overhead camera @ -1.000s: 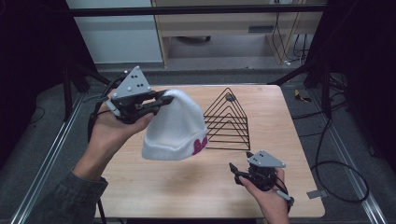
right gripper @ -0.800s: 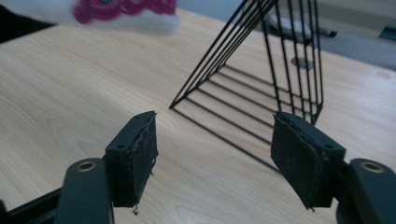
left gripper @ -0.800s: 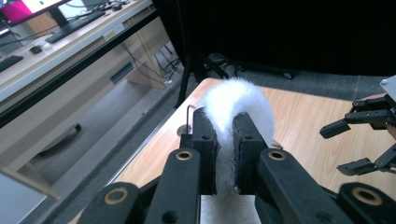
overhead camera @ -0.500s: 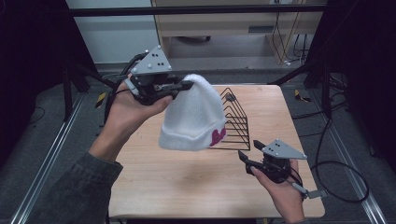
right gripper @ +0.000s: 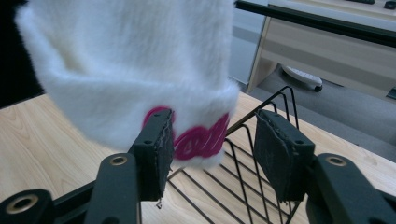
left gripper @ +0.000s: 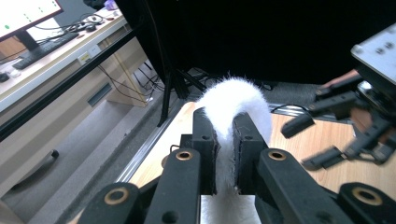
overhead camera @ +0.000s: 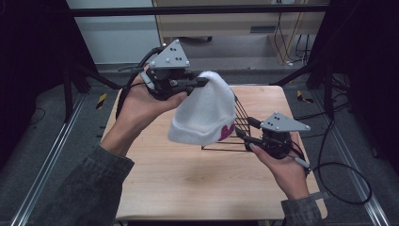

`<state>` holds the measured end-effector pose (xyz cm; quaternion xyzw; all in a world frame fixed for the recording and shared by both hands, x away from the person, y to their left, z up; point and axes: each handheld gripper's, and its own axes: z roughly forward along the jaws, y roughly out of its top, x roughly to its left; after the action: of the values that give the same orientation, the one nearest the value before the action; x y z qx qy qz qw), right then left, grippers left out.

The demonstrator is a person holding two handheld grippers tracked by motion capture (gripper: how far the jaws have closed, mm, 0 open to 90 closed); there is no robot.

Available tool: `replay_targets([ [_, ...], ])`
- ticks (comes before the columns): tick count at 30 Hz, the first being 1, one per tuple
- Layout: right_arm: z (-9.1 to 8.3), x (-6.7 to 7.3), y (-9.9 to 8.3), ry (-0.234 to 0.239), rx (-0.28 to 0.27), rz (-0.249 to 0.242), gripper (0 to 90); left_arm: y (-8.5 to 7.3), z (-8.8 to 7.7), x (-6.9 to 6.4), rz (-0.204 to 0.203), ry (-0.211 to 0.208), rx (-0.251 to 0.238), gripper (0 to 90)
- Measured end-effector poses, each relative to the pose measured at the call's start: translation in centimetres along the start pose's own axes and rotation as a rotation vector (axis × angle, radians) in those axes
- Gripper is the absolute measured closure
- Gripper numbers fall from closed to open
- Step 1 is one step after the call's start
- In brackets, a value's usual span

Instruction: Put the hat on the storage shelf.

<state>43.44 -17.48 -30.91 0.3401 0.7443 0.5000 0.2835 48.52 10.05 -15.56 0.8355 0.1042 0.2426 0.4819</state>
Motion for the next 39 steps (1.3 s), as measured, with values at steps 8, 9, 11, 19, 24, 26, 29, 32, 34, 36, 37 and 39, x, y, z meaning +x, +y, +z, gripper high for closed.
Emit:
replay_targets([
  [8,0.8,-0.1,2.2,0.043,0.015,-0.013,48.1,0.2,0.6,-0.1,0.012,-0.026,0.004,82.0],
  [9,1.1,-0.2,2.4,0.049,0.02,-0.009,48.1,0.3,0.7,-0.2,0.015,-0.027,0.001,81.9],
  [11,1.8,-0.2,2.3,0.067,0.03,0.002,51.1,0.3,0.8,-0.4,0.009,-0.026,-0.007,82.0],
  [19,2.1,0.0,2.1,0.083,0.04,-0.026,82.9,0.4,1.5,-0.1,-0.008,-0.027,-0.011,81.9],
  [24,1.5,-1.1,2.8,0.063,0.025,-0.026,83.3,1.2,1.9,1.1,-0.023,-0.005,-0.015,81.8],
  [26,1.3,-1.6,3.3,0.049,0.025,-0.03,83.3,1.5,2.2,1.7,-0.033,0.002,-0.022,81.8],
  [29,1.2,-2.4,4.0,0.033,0.02,-0.036,83.5,1.5,2.8,2.4,-0.037,0.01,-0.029,81.8],
  [32,1.7,-3.4,4.1,0.014,0.031,-0.036,83.5,1.2,3.5,3.2,-0.052,0.018,-0.023,81.8],
  [34,1.8,-3.7,4.2,0.008,0.035,-0.034,83.5,1.0,3.8,3.5,-0.052,0.024,-0.026,81.8],
  [36,1.9,-3.8,4.1,0.007,0.033,-0.033,83.5,1.0,3.9,3.6,-0.059,0.028,-0.029,81.8],
  [37,2.0,-3.8,4.1,0.006,0.033,-0.034,83.5,1.0,4.0,3.6,-0.056,0.03,-0.028,81.8],
  [39,2.0,-3.6,4.0,0.002,0.034,-0.039,83.5,1.1,4.1,3.5,-0.057,0.036,-0.029,81.9],
])
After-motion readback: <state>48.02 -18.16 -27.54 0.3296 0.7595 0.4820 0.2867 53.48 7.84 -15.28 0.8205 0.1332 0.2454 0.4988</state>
